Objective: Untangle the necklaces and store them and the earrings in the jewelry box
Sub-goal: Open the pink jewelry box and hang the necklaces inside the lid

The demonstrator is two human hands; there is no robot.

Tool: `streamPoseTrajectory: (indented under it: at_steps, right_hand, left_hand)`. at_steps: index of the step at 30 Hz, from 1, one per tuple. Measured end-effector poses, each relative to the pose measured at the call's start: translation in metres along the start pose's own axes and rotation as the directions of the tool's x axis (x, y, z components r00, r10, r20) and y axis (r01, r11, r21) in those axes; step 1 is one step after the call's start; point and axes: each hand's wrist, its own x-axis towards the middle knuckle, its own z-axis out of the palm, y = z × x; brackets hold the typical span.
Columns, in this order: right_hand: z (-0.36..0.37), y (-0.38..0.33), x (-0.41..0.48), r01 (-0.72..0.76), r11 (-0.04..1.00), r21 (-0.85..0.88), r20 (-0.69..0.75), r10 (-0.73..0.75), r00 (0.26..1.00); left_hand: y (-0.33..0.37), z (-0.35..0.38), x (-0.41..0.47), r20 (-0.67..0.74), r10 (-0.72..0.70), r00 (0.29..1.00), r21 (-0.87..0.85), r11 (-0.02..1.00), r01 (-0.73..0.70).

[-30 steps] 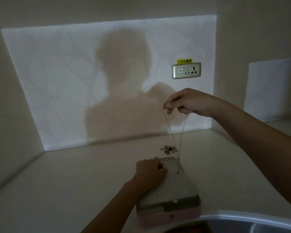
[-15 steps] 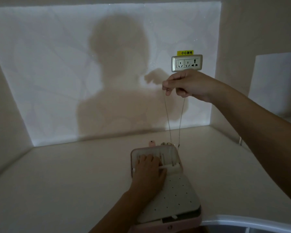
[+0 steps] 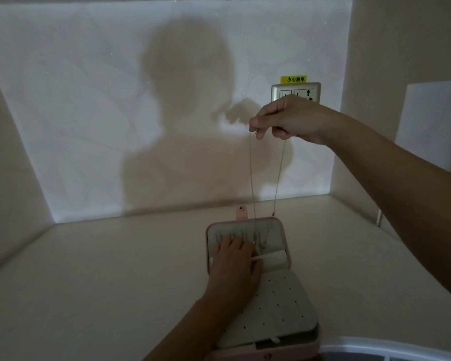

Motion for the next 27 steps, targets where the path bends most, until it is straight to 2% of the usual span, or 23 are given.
streamPoseTrajectory:
  at_steps: [7,15,19,27]
  right_hand:
    - [-0.009,0.003,-0.001,-0.054,0.998,-0.04,0.025,0.055,0.998]
    - [0.003,0.014,-0.005,-0.04,0.993,-0.114,0.059,0.047,0.997]
    - [0.002,0.017,-0.007,-0.026,0.997,-0.075,0.04,0.029,0.999]
    - [0.0,0.022,-0.014,-0.017,1.0,-0.019,0.121,0.019,0.993]
  left_hand:
    - [0.0,0.0,0.0,-0.024,0.019,1.0,-0.004,1.0,-0.019]
    - [0.001,-0.002,-0.002,-0.077,0.024,0.997,-0.013,1.0,-0.025]
    - [0.002,-0.002,-0.002,-0.069,0.018,0.997,-0.028,0.999,-0.02]
    - [0.001,-0.002,-0.001,-0.109,0.032,0.994,-0.02,0.999,-0.034]
